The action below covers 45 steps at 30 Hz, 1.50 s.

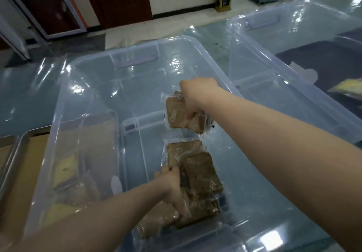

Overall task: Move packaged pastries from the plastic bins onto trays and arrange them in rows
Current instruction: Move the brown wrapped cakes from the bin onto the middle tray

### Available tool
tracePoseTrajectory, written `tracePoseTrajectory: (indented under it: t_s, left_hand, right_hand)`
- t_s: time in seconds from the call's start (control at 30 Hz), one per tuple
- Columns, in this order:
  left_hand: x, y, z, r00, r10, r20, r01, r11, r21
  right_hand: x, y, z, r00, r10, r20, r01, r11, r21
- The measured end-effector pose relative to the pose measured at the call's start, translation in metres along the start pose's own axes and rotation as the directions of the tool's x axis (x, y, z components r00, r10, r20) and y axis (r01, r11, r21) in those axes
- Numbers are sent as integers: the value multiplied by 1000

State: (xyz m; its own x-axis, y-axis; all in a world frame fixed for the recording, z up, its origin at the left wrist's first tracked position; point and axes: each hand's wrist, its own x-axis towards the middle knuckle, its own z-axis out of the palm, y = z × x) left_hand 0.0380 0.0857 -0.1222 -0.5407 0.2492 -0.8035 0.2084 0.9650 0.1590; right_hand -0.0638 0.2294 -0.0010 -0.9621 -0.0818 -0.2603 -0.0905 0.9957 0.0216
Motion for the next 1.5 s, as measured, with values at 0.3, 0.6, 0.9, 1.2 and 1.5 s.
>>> tracePoseTrajectory:
  t_s: [0.3, 0.6, 0.9, 1.2, 1.5]
  left_hand:
    - [-9, 1, -26, 999, -32, -12, 33, 984, 172]
    - [-36, -1, -83, 962, 11, -274, 125, 871, 476]
    - [-37, -13, -100, 955, 272, -119, -235, 938, 254]
    - [12, 4, -54, 834, 444, -327, -477, 879, -23]
    - [40, -3, -27, 895, 343, -284, -397, 904, -160]
  right_hand:
    - [-1, -1, -2, 1000, 10, 27, -10, 1000, -13]
    - [-4, -3, 2, 991, 50, -122, -43, 998, 54]
    - [2, -6, 2, 967, 150, -208, -108, 974, 200]
    - [6, -3, 5, 967, 108, -230, -71, 984, 163]
    - [7, -2, 4, 974, 82, -210, -47, 985, 165]
